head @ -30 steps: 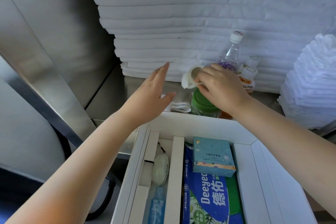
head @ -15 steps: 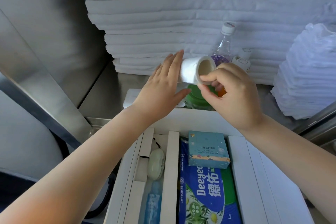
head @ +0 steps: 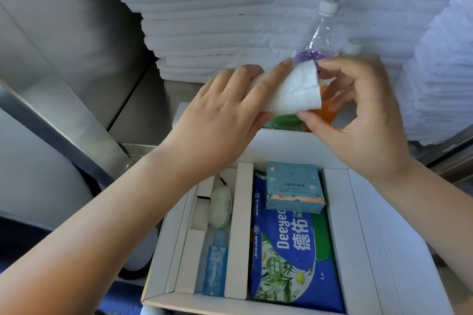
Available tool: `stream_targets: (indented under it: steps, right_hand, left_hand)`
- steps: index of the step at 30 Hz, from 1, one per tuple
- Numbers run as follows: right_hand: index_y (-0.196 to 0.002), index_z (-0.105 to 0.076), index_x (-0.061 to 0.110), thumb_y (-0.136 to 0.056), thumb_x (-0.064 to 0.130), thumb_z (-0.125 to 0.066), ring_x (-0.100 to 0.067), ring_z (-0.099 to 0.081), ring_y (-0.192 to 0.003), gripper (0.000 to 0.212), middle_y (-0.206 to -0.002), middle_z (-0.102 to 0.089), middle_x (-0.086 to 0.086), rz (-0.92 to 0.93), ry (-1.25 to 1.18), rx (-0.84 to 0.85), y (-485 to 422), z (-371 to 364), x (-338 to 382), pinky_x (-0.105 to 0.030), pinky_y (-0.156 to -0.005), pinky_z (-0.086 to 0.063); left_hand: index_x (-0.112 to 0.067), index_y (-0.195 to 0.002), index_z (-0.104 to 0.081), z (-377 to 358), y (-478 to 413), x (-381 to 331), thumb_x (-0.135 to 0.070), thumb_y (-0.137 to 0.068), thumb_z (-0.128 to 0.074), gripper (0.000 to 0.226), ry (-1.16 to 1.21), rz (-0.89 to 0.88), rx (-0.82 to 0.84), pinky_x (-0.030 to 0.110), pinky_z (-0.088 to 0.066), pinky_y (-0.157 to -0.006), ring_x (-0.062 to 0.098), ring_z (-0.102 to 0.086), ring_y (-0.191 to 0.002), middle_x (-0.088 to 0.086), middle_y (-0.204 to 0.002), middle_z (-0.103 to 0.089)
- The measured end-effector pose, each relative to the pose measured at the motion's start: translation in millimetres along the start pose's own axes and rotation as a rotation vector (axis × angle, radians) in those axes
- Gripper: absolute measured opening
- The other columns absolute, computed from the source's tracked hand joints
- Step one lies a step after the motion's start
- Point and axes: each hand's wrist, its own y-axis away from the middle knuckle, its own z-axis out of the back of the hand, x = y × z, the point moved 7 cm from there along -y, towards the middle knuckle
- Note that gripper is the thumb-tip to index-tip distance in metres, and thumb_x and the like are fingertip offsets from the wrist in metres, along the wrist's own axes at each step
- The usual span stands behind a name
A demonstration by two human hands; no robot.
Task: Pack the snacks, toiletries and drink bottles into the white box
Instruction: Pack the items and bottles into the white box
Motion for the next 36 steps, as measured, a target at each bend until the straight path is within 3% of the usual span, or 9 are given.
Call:
stream_targets:
  steps: [4, 7, 13, 18, 22, 27, 29, 32, 36]
  right_hand:
    - [-0.129, -0.048, 0.002, -0.082, 0.027, -0.073, -0.018, -0.044, -0.122, 0.059, -0.129, -0.041, -0.006, 0.191, 0.100, 0.134, 4, -3, 9, -0.033, -0.099, -0.042]
    - [-0.134, -0.045, 0.007, -0.084, 0.030, -0.070, -0.015, -0.043, -0.127, 0.061, -0.134, -0.045, -0.003, 0.227, 0.097, 0.314, 14, -17, 12, -0.032, -0.107, -0.036]
    - [-0.132, -0.043, 0.027, -0.077, 0.057, -0.063, 0.003, -0.051, -0.103, 0.066, -0.119, -0.052, 0.017, 0.066, 0.019, 0.657, 37, -44, 8, -0.016, -0.088, -0.042]
    - [-0.121, -0.043, 0.044, -0.070, 0.058, -0.064, 0.014, -0.049, -0.100, 0.058, -0.109, -0.053, 0.031, -0.035, -0.020, 0.943, 53, -67, 8, -0.009, -0.083, -0.038]
    - [-0.125, -0.043, 0.043, -0.074, 0.052, -0.065, 0.013, -0.049, -0.102, 0.056, -0.111, -0.052, 0.029, -0.062, -0.097, 1.109, 58, -91, 16, -0.004, -0.084, -0.036]
    - [-0.119, -0.048, 0.034, -0.080, 0.026, -0.073, 0.009, -0.050, -0.095, 0.047, -0.100, -0.047, 0.026, -0.021, -0.186, 1.271, 63, -124, 36, -0.007, -0.083, -0.040]
    - [-0.114, -0.048, 0.036, -0.080, 0.024, -0.074, 0.006, -0.052, -0.094, 0.044, -0.096, -0.046, 0.028, -0.031, -0.196, 1.337, 69, -137, 41, -0.009, -0.082, -0.043]
    - [-0.113, -0.052, 0.027, -0.078, 0.027, -0.076, -0.002, -0.058, -0.093, 0.041, -0.102, -0.058, 0.017, -0.059, -0.220, 1.367, 76, -152, 46, -0.023, -0.082, -0.047]
    - [-0.103, -0.051, 0.030, -0.074, 0.028, -0.079, 0.004, -0.057, -0.082, 0.040, -0.089, -0.059, 0.021, -0.089, -0.274, 1.302, 72, -158, 50, -0.016, -0.072, -0.047]
  left_hand:
    - [-0.018, -0.148, -0.021, 4, 17, -4, -0.041, -0.098, -0.027, 0.056, 0.039, -0.007, 0.124, 0.041, -0.044, -0.090, 0.028, -0.053, -0.100, 0.008, -0.121, -0.053]
    - [-0.018, -0.148, -0.024, 4, 31, -10, -0.044, -0.096, -0.028, 0.059, 0.077, -0.049, 0.188, 0.038, -0.046, -0.084, 0.025, -0.057, -0.097, 0.005, -0.117, -0.056]
    - [-0.025, -0.147, -0.025, -6, 63, -13, -0.051, -0.095, -0.024, 0.058, 0.096, -0.034, 0.332, 0.023, -0.035, -0.054, 0.016, -0.060, -0.069, -0.006, -0.108, -0.057]
    - [-0.040, -0.137, -0.002, -26, 88, -14, -0.066, -0.078, -0.005, 0.065, 0.182, 0.019, 0.485, 0.023, -0.042, -0.063, 0.010, -0.061, -0.085, -0.014, -0.118, -0.053]
    - [-0.035, -0.124, -0.006, -34, 105, -12, -0.069, -0.075, -0.014, 0.060, 0.186, 0.081, 0.605, 0.027, -0.051, -0.065, 0.010, -0.060, -0.073, -0.010, -0.092, -0.061]
    - [-0.027, -0.115, -0.011, -41, 115, -14, -0.069, -0.077, -0.014, 0.057, -0.009, 0.005, 0.655, 0.028, -0.048, -0.073, 0.014, -0.054, -0.078, -0.011, -0.069, -0.043]
    - [-0.027, -0.112, -0.010, -46, 117, -17, -0.066, -0.085, -0.022, 0.049, -0.055, -0.038, 0.677, 0.027, -0.042, -0.079, 0.017, -0.053, -0.088, -0.011, -0.072, -0.042]
    - [-0.028, -0.112, -0.014, -45, 117, -19, -0.059, -0.091, -0.034, 0.042, -0.074, -0.075, 0.672, 0.024, -0.029, -0.076, 0.014, -0.051, -0.095, -0.010, -0.104, -0.053]
    - [-0.039, -0.117, -0.038, -36, 115, -18, -0.049, -0.089, -0.047, 0.030, 0.031, -0.082, 0.626, 0.021, -0.029, -0.075, 0.004, -0.039, -0.088, -0.017, -0.112, -0.043]
